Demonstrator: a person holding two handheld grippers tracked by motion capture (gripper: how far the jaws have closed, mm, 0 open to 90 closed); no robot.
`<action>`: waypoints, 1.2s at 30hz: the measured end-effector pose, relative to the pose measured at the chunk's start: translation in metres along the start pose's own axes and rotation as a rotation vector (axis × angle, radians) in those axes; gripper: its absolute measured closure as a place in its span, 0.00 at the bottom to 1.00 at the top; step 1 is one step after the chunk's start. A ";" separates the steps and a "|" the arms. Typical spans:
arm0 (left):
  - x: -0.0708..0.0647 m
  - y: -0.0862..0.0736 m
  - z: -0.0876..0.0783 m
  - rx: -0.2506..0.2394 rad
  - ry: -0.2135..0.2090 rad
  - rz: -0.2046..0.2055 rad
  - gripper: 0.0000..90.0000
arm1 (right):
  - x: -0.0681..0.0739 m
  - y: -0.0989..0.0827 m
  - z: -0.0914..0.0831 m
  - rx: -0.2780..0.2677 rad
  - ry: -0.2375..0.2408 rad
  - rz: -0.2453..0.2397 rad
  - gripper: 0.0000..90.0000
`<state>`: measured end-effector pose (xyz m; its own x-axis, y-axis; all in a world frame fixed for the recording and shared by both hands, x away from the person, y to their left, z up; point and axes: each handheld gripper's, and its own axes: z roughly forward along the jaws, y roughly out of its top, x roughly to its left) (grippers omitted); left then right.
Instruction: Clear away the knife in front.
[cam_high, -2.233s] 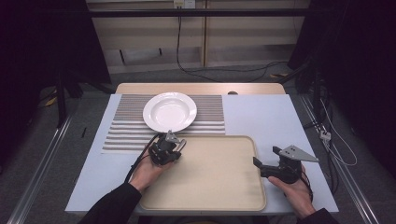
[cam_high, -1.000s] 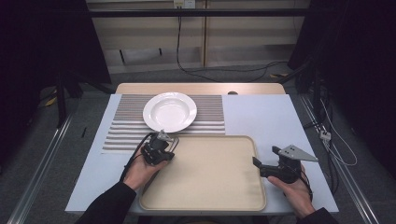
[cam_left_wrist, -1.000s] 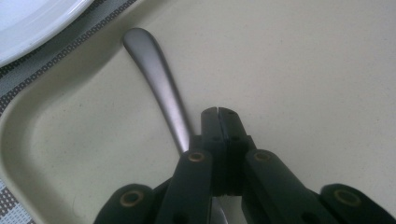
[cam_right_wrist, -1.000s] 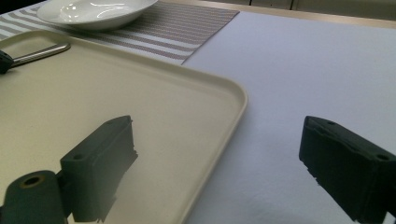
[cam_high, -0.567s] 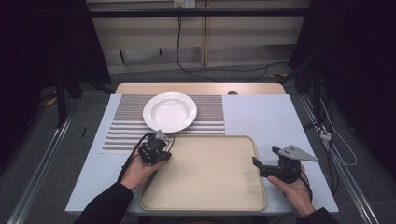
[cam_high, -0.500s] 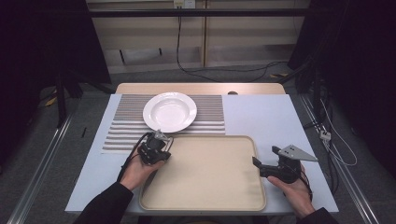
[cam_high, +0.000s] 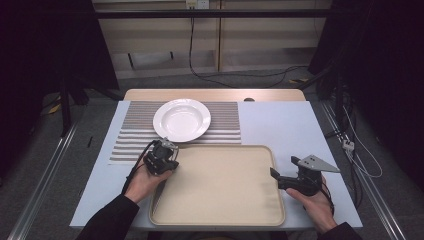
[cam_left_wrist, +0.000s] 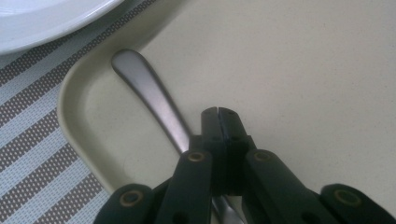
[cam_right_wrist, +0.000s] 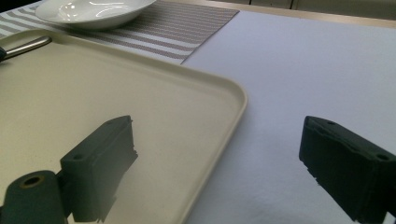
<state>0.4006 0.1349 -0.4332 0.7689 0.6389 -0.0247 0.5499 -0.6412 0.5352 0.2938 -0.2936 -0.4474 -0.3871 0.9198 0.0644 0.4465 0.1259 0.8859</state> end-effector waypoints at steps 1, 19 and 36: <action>0.000 -0.001 0.000 0.001 0.002 -0.002 1.00 | 0.000 0.000 0.000 -0.001 -0.001 -0.002 0.11; 0.002 -0.014 -0.007 -0.020 0.024 -0.040 1.00 | 0.001 0.000 0.000 0.005 0.002 0.000 0.11; -0.002 -0.011 -0.015 -0.146 0.036 -0.004 0.82 | 0.000 0.000 0.000 -0.001 0.000 0.000 0.11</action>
<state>0.3880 0.1476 -0.4262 0.7530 0.6580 0.0017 0.4978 -0.5713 0.6526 0.2938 -0.2935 -0.4473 -0.3871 0.9197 0.0649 0.4461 0.1252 0.8862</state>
